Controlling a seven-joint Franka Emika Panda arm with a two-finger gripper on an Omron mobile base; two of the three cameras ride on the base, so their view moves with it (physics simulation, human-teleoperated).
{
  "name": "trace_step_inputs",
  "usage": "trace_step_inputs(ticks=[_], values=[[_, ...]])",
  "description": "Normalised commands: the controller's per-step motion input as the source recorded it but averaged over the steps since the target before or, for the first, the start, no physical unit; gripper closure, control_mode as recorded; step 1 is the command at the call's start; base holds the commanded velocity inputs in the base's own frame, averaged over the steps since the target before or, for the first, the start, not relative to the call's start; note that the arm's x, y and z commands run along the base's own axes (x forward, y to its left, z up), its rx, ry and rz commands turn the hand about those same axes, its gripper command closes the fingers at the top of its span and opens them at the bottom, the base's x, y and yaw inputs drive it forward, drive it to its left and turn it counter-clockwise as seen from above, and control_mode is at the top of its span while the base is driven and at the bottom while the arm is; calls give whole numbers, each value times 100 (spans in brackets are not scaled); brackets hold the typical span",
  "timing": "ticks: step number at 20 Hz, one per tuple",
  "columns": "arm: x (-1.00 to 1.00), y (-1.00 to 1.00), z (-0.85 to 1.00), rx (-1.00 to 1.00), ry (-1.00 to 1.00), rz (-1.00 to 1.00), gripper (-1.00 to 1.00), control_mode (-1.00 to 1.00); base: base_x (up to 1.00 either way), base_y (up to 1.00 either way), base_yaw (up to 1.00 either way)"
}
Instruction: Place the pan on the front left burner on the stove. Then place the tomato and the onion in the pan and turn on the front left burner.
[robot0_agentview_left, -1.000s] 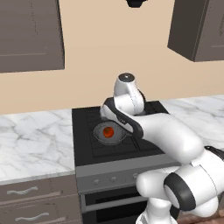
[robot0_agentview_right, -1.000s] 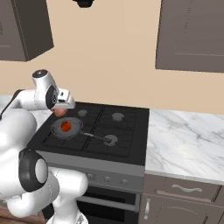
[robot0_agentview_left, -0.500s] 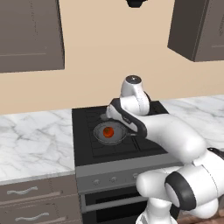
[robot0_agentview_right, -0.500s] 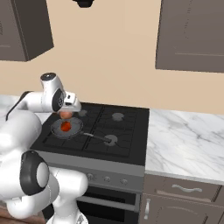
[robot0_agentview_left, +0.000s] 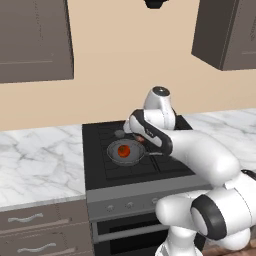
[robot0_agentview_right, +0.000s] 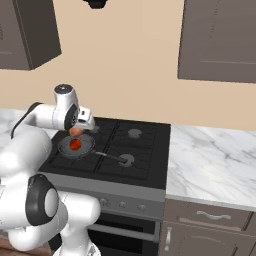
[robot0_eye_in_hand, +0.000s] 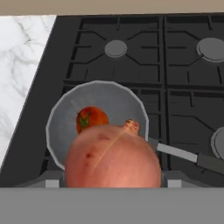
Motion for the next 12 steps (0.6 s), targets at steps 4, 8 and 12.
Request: trace_step_inputs(ticks=[4,8,12], values=[[3,0,-14,1,0,0,100,-100,0,0,0],[9,0,-34,0,0,0,100,-100,0,0,0],[18,0,-48,0,0,0,100,-100,0,0,0]])
